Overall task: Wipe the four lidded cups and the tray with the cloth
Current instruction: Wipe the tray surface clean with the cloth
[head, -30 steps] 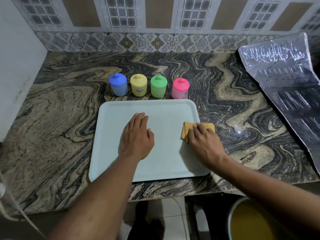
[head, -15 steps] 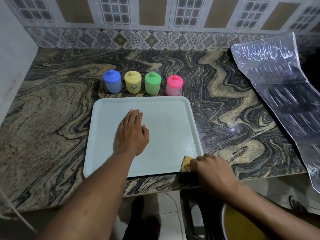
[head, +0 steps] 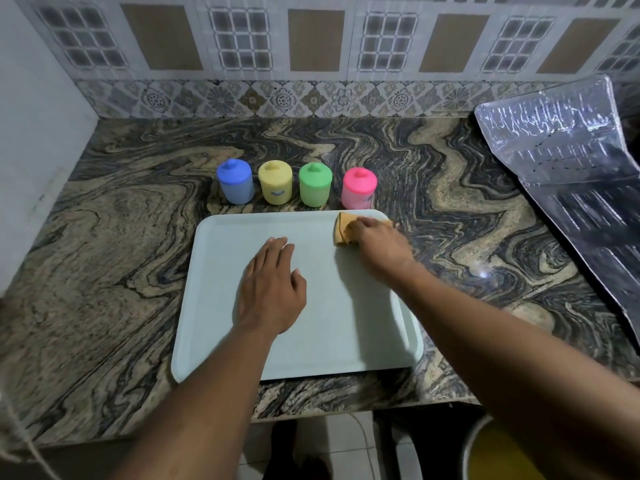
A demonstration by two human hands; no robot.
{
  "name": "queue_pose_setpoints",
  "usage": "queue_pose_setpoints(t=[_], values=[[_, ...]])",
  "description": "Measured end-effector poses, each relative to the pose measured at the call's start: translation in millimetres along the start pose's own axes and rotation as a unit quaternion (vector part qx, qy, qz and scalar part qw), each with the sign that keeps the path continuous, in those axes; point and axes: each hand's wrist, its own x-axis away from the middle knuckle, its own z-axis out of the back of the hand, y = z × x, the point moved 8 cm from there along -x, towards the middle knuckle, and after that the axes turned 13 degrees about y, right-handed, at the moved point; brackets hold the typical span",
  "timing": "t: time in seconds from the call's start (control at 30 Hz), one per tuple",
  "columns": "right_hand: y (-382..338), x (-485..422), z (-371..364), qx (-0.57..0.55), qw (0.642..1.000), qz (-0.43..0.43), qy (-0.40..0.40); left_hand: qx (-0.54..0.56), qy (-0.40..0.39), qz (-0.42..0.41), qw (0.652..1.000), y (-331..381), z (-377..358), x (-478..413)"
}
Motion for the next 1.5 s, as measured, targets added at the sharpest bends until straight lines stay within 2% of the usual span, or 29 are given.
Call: queue_pose_setpoints(t=[0.17, 0.4, 0.6, 0.73, 0.83, 0.93, 1.0, 1.07, 1.2, 1.33, 1.5], values=[[8.7, 26.6, -20.2, 0.106, 0.993, 0.043, 0.026, 0.001, -0.003, 0.005, 1.000, -0.4, -0.4, -1.4], [-6.6, 113.2, -6.9, 0.141, 0.989, 0.021, 0.043, -0.004, -0.007, 0.009, 1.000, -0.5, -0.3, -1.3], [-24.1, 191.0, 4.4, 0.134, 0.990, -0.005, -0.052, -0.005, -0.009, 0.008, 1.000, -1.0, -1.8, -1.0], [-29.4, 212.3, 23.0, 0.103, 0.988, -0.010, -0.118, -0.003, -0.006, 0.008, 1.000, -0.6, -1.5, -1.0], [-16.3, 186.0, 40.8, 0.021, 0.990, -0.046, -0.130, -0.006, -0.005, 0.007, 1.000, -0.9, -0.5, -0.2], [13.7, 128.3, 64.2, -0.062, 0.991, -0.114, -0.020, -0.005, -0.005, 0.006, 1.000, -0.6, -0.8, -0.2], [20.2, 81.2, 76.0, -0.076, 0.990, -0.098, 0.073, -0.008, -0.001, 0.005, 1.000, -1.0, -1.1, -0.5], [15.3, 37.7, 71.0, -0.076, 0.990, -0.046, 0.108, -0.006, 0.003, 0.008, 1.000, -1.9, -1.0, -1.3], [9.8, -5.3, 16.9, 0.007, 0.999, 0.033, 0.030, -0.006, 0.007, 0.010, 1.000, -2.3, 0.0, -0.7], [17.2, 1.2, -10.3, 0.068, 0.995, 0.060, 0.028, -0.013, 0.006, 0.006, 1.000, -2.8, -2.0, -1.3], [13.8, 37.5, -3.3, 0.075, 0.996, 0.051, 0.020, -0.010, 0.008, 0.004, 1.000, -2.3, 0.2, -1.1]])
